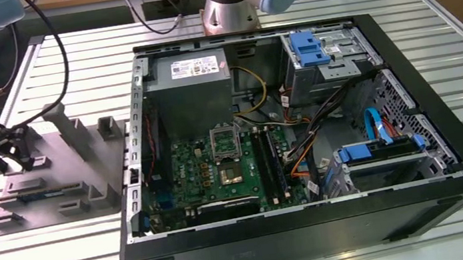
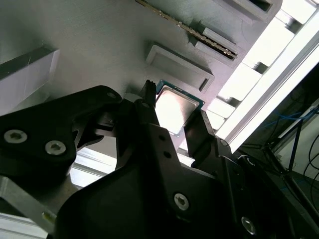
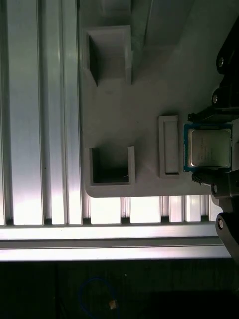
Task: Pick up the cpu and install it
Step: 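Pick up the cpu and move it towards the insertion slot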
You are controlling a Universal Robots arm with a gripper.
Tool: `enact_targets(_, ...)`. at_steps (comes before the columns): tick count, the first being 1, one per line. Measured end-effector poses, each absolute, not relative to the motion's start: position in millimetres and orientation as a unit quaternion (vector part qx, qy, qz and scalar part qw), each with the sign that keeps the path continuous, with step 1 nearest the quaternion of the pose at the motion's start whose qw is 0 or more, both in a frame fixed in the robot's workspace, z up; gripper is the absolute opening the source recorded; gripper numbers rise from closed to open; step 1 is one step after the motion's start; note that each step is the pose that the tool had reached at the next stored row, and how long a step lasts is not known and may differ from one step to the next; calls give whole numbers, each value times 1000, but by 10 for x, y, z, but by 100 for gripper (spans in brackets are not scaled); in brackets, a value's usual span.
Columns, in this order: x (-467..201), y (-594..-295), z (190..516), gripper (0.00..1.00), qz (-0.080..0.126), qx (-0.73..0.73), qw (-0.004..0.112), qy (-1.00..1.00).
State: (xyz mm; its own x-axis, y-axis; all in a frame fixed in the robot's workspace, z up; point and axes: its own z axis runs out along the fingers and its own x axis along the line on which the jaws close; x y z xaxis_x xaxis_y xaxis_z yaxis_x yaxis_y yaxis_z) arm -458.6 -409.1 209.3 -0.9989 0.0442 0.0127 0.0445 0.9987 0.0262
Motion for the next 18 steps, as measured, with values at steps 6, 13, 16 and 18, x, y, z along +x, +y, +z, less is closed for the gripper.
enact_targets(6,-4586,-4091,2107,47,-13,-22,6,-1000)
enact_targets(13,-4586,-4091,2127,47,-13,-22,6,-1000)
enact_targets(16,-4586,-4091,2136,47,-13,-22,6,-1000)
enact_targets(18,-4586,-4091,2143,47,-13,-22,6,-1000)
